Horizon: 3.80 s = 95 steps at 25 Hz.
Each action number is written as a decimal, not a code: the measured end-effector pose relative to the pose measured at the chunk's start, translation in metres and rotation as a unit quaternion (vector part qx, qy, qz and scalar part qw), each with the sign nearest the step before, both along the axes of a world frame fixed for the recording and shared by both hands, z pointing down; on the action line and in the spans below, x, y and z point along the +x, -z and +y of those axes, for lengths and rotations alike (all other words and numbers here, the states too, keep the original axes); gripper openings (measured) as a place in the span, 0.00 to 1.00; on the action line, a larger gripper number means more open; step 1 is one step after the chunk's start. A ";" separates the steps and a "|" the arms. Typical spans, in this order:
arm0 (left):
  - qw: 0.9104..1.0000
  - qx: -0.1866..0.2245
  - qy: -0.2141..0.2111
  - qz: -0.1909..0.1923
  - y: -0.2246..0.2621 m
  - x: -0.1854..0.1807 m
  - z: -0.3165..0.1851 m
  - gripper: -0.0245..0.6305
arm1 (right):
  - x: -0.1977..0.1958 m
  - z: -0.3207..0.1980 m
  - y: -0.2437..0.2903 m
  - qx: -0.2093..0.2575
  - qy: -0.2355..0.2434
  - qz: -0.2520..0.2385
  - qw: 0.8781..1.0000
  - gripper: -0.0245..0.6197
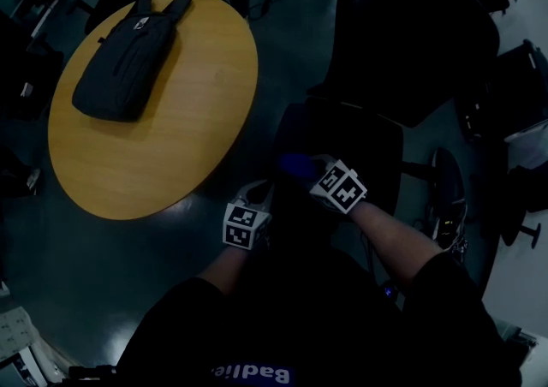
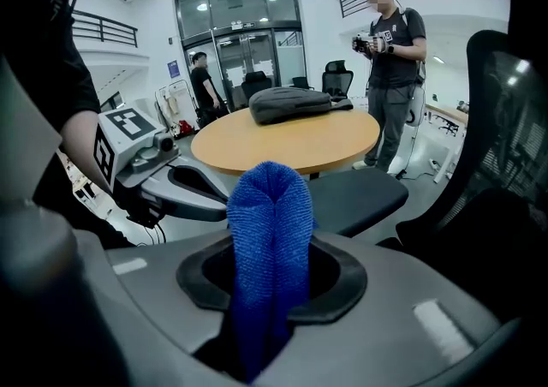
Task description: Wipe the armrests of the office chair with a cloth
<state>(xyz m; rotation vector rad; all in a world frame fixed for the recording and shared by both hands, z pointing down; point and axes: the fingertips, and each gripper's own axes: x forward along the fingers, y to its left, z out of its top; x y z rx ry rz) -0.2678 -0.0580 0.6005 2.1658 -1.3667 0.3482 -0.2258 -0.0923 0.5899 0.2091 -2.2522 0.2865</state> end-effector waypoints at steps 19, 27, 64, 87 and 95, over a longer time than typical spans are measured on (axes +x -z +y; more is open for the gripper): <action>0.999 -0.006 -0.040 -0.025 0.002 0.004 0.002 0.06 | 0.003 0.046 0.003 -0.012 0.008 0.006 1.000 0.24; 0.999 0.004 -0.020 -0.025 0.017 -0.015 0.008 0.06 | 0.009 0.039 0.036 -0.001 -0.013 -0.032 0.999 0.24; 0.983 0.053 -0.178 -0.001 0.090 0.417 -0.042 0.06 | 0.462 -0.137 0.101 0.060 -0.163 -0.109 0.979 0.24; 0.946 -0.006 -0.323 0.015 0.030 0.573 -0.012 0.06 | 0.531 -0.212 0.075 0.062 -0.171 -0.093 0.979 0.24; 0.945 -0.014 -0.328 0.016 0.023 0.577 -0.008 0.06 | 0.552 -0.229 0.040 0.049 -0.187 -0.058 0.979 0.24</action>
